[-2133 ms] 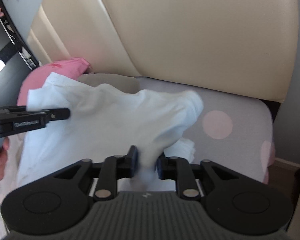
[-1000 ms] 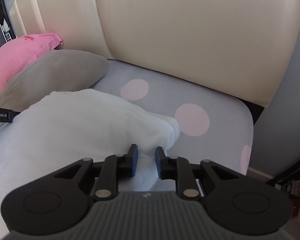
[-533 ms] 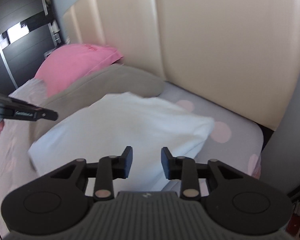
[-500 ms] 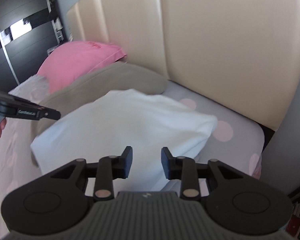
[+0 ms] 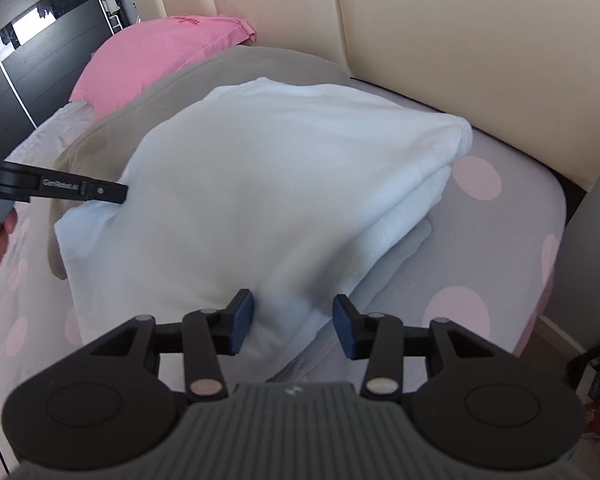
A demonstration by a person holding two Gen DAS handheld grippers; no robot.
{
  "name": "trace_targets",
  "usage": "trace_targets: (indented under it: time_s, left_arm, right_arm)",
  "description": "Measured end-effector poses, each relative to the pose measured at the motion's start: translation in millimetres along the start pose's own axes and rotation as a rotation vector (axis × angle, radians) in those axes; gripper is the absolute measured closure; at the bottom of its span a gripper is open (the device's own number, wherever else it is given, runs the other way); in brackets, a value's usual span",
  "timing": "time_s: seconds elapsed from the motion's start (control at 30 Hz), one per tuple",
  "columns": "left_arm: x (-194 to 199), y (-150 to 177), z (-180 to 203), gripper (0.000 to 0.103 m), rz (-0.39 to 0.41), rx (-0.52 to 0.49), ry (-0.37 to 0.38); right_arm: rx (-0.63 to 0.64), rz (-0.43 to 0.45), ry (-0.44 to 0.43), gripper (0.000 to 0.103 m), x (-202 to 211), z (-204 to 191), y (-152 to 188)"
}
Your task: Fold clothes
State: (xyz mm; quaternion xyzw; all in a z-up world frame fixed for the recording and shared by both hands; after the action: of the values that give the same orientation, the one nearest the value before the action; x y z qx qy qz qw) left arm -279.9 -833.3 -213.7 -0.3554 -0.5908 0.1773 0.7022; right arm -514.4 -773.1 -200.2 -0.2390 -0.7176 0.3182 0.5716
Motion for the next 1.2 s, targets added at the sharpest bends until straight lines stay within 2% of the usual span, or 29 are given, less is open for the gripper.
trace_targets:
  time_s: [0.2,0.3,0.4,0.53,0.6,0.67,0.73,0.87,1.0,1.2]
  left_arm:
    - [56.4,-2.1,26.2,0.097,0.037,-0.019,-0.009]
    - [89.8,1.0,43.7,0.082,0.072,-0.027,-0.011]
    - [119.3,8.9,59.0,0.079,0.090,-0.043,-0.032]
    - [155.4,23.3,76.9,0.052,0.121,-0.048,-0.068]
    - [172.5,33.0,82.6,0.049,0.159,-0.042,-0.092]
    - [189.0,44.7,86.2,0.035,0.196,-0.028,-0.132]
    - [204.2,57.4,89.1,0.030,0.230,-0.021,-0.185]
    - [224.9,83.7,97.7,0.029,0.234,-0.012,-0.233]
    - [235.6,110.9,103.6,0.029,0.166,0.051,-0.241]
    - [256.1,138.3,106.7,0.029,0.174,0.111,-0.271]
  right_arm:
    - [-0.013,0.002,0.063,0.057,32.8,-2.2,-0.8]
    - [-0.016,0.009,0.078,0.057,55.7,-9.0,0.8]
    - [-0.004,0.016,0.085,0.056,82.4,-16.5,4.6]
    - [0.008,0.032,0.078,0.050,115.6,-29.3,12.3]
    - [0.005,0.041,0.077,0.046,130.2,-34.5,16.8]
    - [0.000,0.050,0.079,0.046,145.7,-40.3,22.8]
    - [-0.013,0.057,0.076,0.045,158.3,-46.0,30.1]
    - [-0.028,0.045,0.076,0.043,175.0,-57.2,49.3]
    - [-0.017,0.068,0.097,0.040,194.4,-66.7,65.5]
    - [-0.025,0.104,0.120,0.040,210.6,-73.2,79.2]
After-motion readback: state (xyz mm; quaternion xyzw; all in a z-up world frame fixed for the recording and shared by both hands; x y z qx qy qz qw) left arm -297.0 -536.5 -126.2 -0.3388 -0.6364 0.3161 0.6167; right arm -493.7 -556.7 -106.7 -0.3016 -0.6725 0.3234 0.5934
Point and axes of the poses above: each gripper's, at about its wrist camera, not at the fingertips, and x roughly against the way its jaws point, z to its right, y to its underside, the point moved 7 cm from there along -x, roughly the way its jaws point, and after that the axes turned 9 degrees about z, right-handed, at the moved point
